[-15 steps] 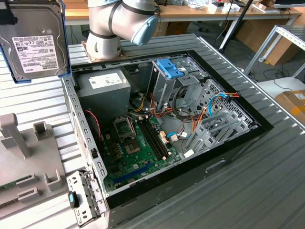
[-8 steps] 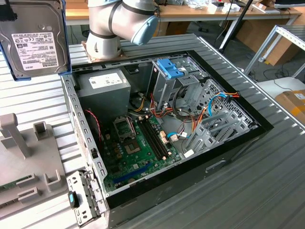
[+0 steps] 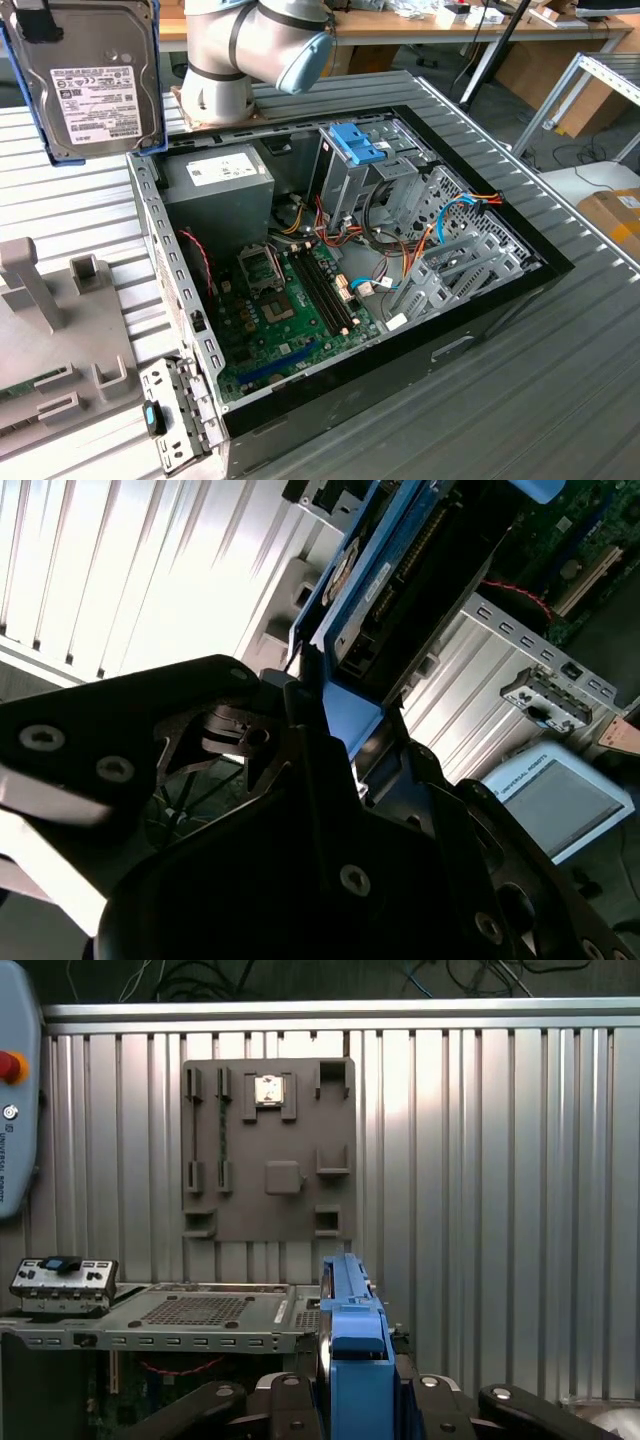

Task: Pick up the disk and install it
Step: 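Pick up the disk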

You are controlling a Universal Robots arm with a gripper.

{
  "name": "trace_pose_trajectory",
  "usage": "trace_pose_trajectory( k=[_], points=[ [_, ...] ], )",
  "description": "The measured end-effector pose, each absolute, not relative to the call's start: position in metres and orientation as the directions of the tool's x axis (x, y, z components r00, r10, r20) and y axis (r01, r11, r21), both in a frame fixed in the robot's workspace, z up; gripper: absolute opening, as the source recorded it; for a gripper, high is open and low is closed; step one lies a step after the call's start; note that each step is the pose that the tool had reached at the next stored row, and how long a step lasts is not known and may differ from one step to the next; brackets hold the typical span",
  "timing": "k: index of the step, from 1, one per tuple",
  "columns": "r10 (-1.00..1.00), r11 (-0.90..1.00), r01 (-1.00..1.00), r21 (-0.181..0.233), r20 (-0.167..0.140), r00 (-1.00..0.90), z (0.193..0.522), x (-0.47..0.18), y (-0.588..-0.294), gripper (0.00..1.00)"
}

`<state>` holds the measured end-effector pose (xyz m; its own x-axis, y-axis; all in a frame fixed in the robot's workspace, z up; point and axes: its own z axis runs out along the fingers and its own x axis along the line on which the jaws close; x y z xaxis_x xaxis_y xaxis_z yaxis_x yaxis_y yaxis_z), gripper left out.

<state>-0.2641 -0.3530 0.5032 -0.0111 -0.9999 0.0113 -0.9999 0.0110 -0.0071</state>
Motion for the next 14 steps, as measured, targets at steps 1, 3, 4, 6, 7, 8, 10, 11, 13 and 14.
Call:
trace_pose_trajectory(
  k=[1,3,4,6,7,8,10,11,13,14],
  points=[
    [-1.0,0.011,-1.0,-0.007,0.011,-0.011,0.503,-0.255,-0.353,0.37],
    [-1.0,0.011,-1.0,-0.007,0.011,-0.011,0.503,-0.239,-0.353,0.37],
    [-1.0,0.011,-1.0,-0.007,0.011,-0.011,0.503,-0.234,-0.353,0.37],
    [-1.0,0.011,-1.0,-0.007,0.011,-0.011,0.503,-0.222,-0.353,0.37],
    [-1.0,0.011,-1.0,-0.007,0.011,-0.011,0.503,-0.214,-0.353,0.37],
    [-1.0,0.011,-1.0,-0.007,0.011,-0.011,0.503,-0.207,-0.353,0.37],
    [-1.0,0.011,-1.0,-0.007,0.011,-0.011,0.503,-0.189,-0.352,0.37],
    [-1.0,0.011,-1.0,-0.007,0.011,-0.011,0.503,-0.184,-0.352,0.37],
    [-1.0,0.011,-1.0,-0.007,0.011,-0.011,0.503,-0.184,-0.352,0.37],
    [-1.0,0.011,-1.0,-0.007,0.011,-0.011,0.503,-0.184,-0.352,0.37]
  ],
)
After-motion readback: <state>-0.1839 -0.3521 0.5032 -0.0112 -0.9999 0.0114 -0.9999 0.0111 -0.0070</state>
